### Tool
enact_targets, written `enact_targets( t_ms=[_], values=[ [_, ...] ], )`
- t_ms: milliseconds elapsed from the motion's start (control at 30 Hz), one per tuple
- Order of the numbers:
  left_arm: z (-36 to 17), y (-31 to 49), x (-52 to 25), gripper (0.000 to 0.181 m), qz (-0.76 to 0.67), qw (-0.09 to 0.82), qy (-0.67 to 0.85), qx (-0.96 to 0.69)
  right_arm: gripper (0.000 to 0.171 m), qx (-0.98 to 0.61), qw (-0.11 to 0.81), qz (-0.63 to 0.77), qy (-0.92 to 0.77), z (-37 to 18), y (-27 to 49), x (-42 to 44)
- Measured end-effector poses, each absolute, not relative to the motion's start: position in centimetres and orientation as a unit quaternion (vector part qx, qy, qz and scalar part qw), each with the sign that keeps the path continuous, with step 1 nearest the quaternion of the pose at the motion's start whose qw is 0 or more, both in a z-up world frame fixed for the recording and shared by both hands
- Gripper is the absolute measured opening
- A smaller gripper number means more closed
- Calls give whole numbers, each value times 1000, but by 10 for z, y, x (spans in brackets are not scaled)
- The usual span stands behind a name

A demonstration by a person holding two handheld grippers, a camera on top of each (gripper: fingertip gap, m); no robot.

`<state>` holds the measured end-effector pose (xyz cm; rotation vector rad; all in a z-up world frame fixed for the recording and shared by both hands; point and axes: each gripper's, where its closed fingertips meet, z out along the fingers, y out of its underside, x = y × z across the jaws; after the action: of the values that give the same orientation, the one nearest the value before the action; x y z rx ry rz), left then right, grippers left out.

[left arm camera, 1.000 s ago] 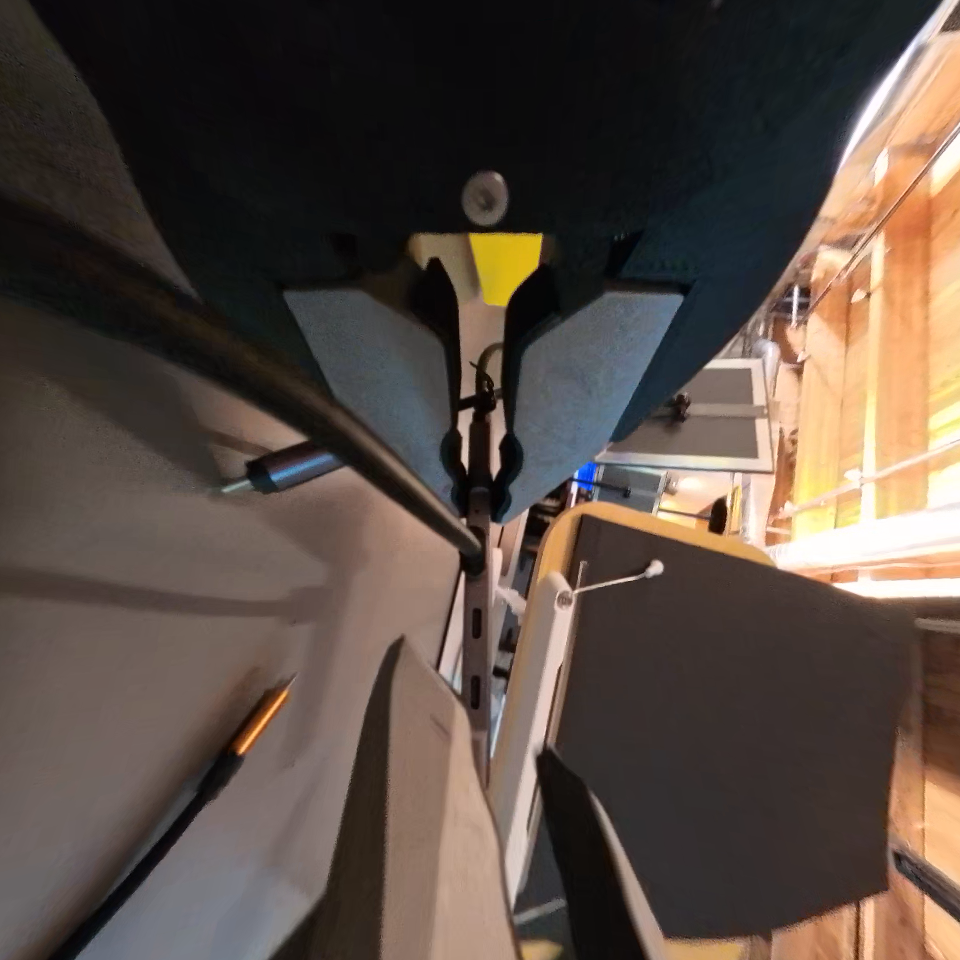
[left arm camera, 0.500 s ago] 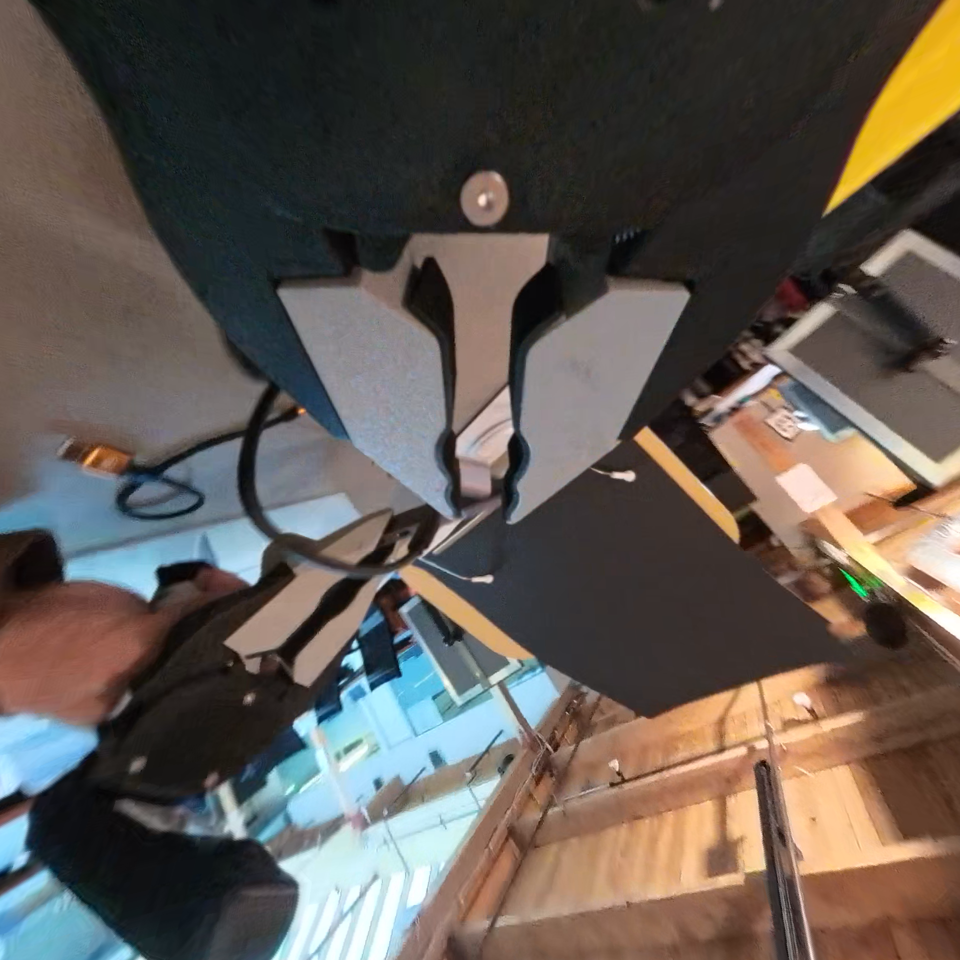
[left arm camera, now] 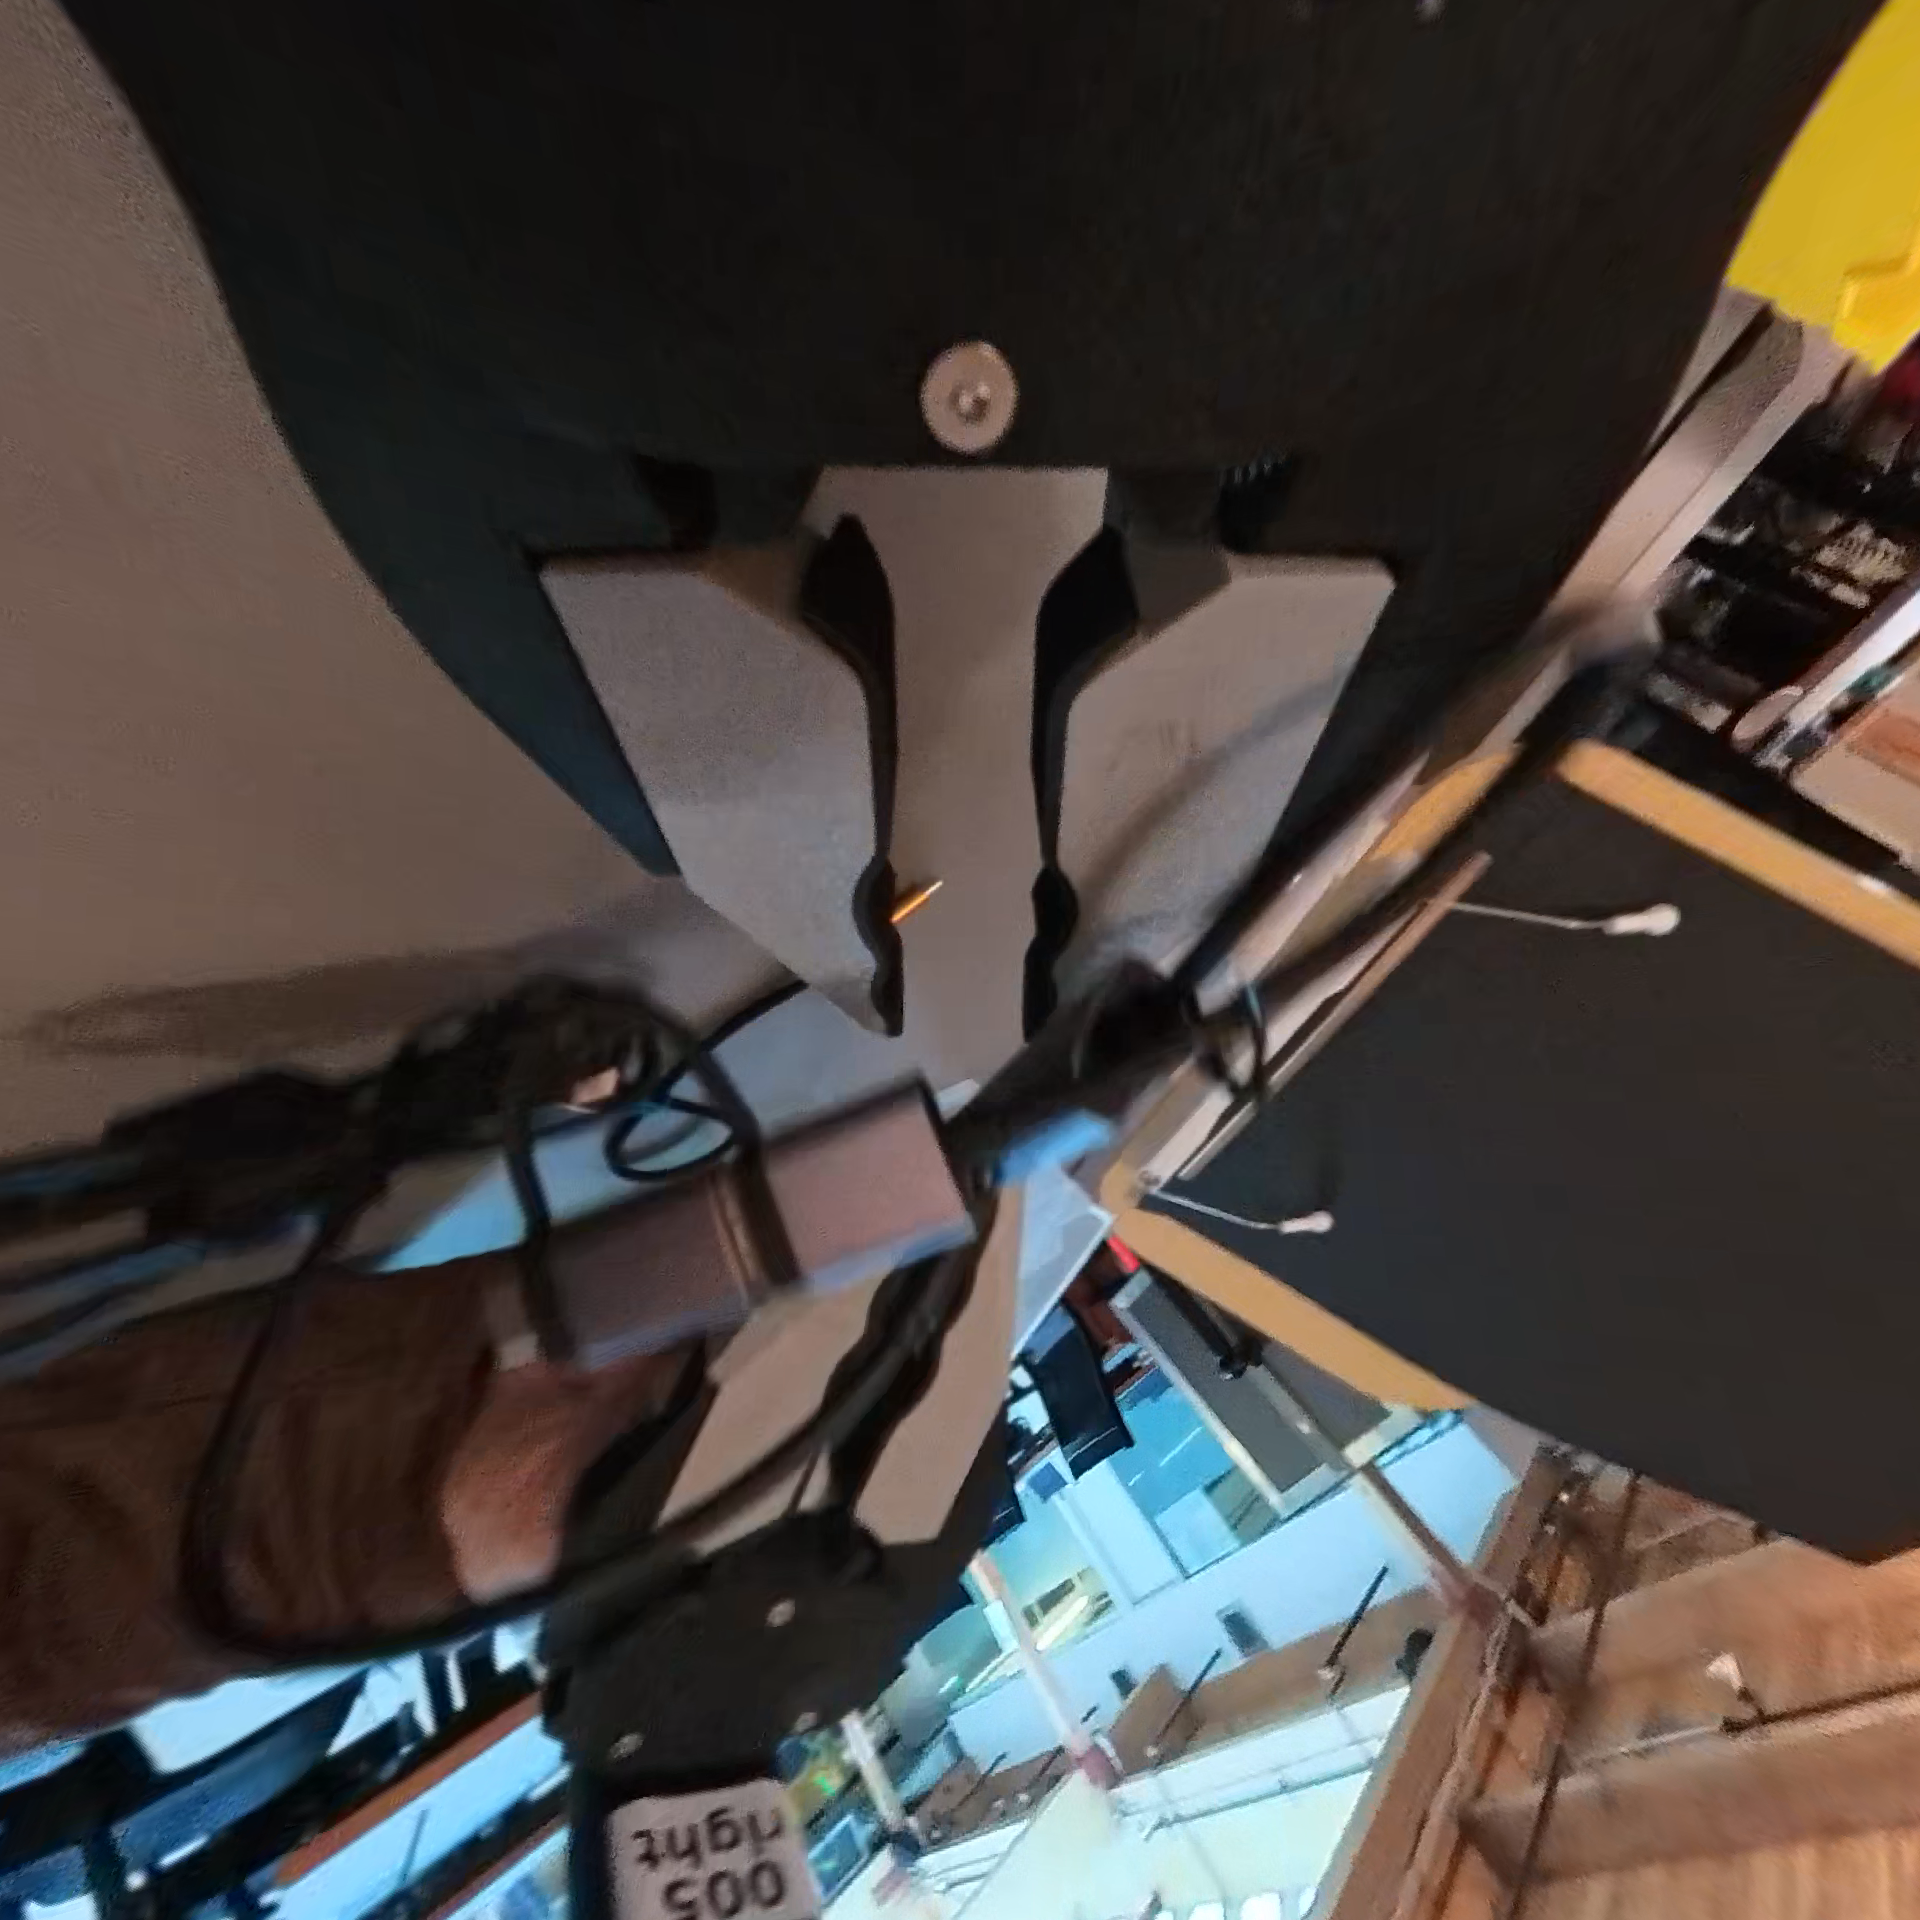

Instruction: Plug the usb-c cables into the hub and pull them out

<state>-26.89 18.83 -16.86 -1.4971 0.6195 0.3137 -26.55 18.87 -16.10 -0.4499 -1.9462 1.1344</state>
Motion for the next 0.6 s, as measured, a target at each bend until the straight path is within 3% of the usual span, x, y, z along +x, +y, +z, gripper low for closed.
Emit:
enact_targets(
  t_ms=[33,167,367,600],
  values=[
    [-171,189,-267,20,138,675,281,-669,11,-166,403,443,-783,-167,184,-264],
    [-177,187,-261,10,132,661,302,-674,11,-117,407,423,-801,-182,177,-261],
    [-168,183,-254,18,137,681,310,-649,11,-134,388,428,-805,-186,181,-260],
    [-173,180,-249,8,155,658,350,-648,12,-182,354,441,-804,-195,181,-269]
  ],
)
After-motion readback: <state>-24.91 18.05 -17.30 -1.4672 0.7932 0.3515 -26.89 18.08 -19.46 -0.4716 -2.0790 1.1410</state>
